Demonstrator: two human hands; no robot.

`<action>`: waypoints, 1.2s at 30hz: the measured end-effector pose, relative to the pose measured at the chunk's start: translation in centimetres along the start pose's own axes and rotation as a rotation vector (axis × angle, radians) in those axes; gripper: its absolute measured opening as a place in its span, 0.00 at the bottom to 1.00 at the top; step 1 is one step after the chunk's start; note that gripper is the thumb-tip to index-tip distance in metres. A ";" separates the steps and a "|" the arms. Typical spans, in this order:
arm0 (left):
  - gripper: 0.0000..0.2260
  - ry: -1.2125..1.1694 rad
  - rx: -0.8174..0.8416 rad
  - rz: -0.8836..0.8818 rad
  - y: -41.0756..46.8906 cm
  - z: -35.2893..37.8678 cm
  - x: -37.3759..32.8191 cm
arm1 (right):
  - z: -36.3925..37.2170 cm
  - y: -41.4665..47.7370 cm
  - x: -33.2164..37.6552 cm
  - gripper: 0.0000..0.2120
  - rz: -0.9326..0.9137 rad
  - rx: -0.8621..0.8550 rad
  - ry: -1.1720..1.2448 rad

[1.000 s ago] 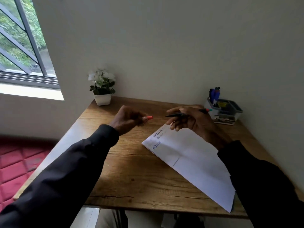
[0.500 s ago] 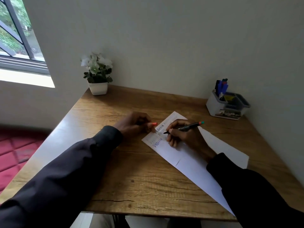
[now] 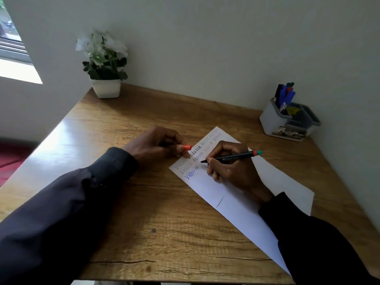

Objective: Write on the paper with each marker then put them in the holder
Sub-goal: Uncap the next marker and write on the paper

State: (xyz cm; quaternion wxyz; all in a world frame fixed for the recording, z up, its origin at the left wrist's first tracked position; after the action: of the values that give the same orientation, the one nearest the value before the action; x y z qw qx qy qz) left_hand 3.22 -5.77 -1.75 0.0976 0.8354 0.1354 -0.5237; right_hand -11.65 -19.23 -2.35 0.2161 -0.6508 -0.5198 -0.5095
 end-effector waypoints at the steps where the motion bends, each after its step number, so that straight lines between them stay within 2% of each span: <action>1: 0.07 -0.004 0.001 0.000 0.1 0.0 0.1 | 0.0 0.0 -0.1 0.04 0.000 -0.002 0.003; 21: 0.06 0.021 0.023 0.013 0.3 -0.1 0.4 | 0.0 0.2 0.1 0.04 -0.004 -0.007 -0.124; 36: 0.07 0.027 0.026 0.013 0.1 0.0 -0.1 | 0.0 -0.1 0.3 0.06 0.056 -0.042 -0.028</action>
State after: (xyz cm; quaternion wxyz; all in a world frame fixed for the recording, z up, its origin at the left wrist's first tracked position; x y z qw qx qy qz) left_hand 3.20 -5.91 -1.61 0.0883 0.8446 0.1243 -0.5133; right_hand -11.74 -19.10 -2.06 0.2094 -0.6765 -0.4933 -0.5051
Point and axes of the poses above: each hand's wrist, its own y-axis towards the middle knuckle, its own z-axis out of the palm, x = y × z, the point moved 6 cm from there along y, towards the middle knuckle, and after that the axes turned 1 degree about x, right-handed, at the moved point
